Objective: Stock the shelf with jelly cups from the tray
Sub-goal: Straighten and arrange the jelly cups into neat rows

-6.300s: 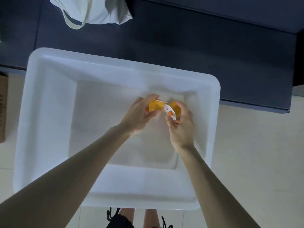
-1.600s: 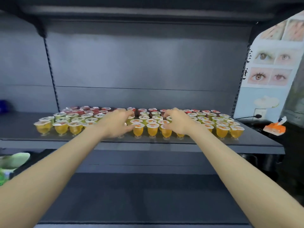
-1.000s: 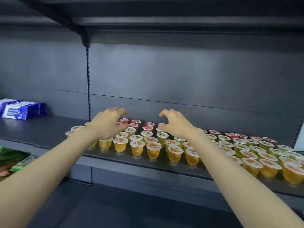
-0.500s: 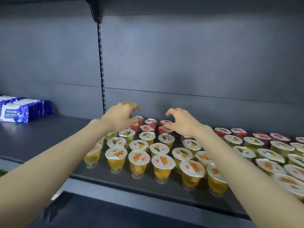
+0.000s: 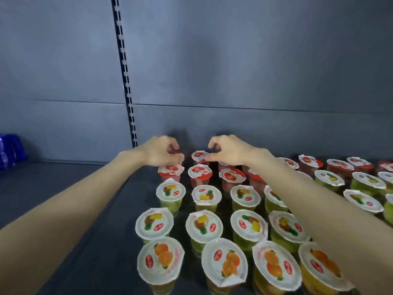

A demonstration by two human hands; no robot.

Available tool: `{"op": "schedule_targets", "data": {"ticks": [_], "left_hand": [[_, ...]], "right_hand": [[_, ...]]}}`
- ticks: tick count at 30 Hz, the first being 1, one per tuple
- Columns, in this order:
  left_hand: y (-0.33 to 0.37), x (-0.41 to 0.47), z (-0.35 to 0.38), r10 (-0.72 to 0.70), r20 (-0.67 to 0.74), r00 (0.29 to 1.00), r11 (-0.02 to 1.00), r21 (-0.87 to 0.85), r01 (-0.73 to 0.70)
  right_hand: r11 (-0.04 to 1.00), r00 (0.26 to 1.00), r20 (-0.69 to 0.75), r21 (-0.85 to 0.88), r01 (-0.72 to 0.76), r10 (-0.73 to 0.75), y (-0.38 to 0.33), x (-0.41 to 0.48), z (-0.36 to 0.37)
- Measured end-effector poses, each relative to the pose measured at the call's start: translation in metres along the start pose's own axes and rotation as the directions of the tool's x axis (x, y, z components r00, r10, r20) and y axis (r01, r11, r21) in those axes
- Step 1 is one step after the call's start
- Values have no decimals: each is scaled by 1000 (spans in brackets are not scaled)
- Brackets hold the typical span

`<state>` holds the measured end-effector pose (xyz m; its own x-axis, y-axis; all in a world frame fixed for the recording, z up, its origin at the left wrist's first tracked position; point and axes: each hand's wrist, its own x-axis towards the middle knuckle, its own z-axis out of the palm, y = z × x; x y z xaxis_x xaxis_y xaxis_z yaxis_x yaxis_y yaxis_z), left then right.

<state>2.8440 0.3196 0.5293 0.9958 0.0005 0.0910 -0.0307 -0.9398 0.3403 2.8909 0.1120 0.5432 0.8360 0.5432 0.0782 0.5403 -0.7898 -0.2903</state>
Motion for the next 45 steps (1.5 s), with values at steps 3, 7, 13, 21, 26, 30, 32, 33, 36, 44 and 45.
{"op": "schedule_targets", "data": {"ticks": [3, 7, 13, 21, 26, 30, 32, 33, 36, 44, 45], "left_hand": [[-8, 18, -6, -46, 35, 998, 998, -39, 47], [-17, 30, -8, -46, 111, 993, 997, -50, 51], [-18, 31, -2, -2, 209, 978, 956, -285, 63], [-19, 31, 2, -14, 106, 994, 951, -304, 46], [-22, 28, 3, 5, 53, 999, 961, -278, 10], [-21, 28, 2, 7, 72, 997, 974, -227, 9], [-20, 29, 2, 3, 51, 999, 981, -194, 7], [-19, 29, 4, -1, 27, 1000, 986, -169, 5], [-21, 31, 8, -21, -53, 998, 991, -133, 13], [-21, 30, 11, -30, -53, 998, 988, -150, 22], [-21, 29, 11, -30, -43, 999, 988, -153, 23]], "right_hand": [[999, 999, 36, 21, -25, 24, -5, 18, 2], [999, 998, 55, 22, -29, 28, -11, 32, 7], [998, 996, 68, 22, -53, 51, -13, 39, 11], [997, 996, 81, 68, -41, 35, -15, 44, 14], [996, 996, 83, 75, -44, 38, -14, 44, 16], [997, 997, 65, 64, -36, 32, -13, 42, 17], [998, 998, 52, 62, -23, 20, -13, 42, 17], [998, 999, 49, 62, -18, 15, -13, 41, 16], [998, 999, 47, 61, -4, 2, -12, 42, 16], [997, 999, 42, 77, 10, -14, -10, 42, 17], [997, 999, 43, 77, 11, -15, -10, 42, 17]]}}
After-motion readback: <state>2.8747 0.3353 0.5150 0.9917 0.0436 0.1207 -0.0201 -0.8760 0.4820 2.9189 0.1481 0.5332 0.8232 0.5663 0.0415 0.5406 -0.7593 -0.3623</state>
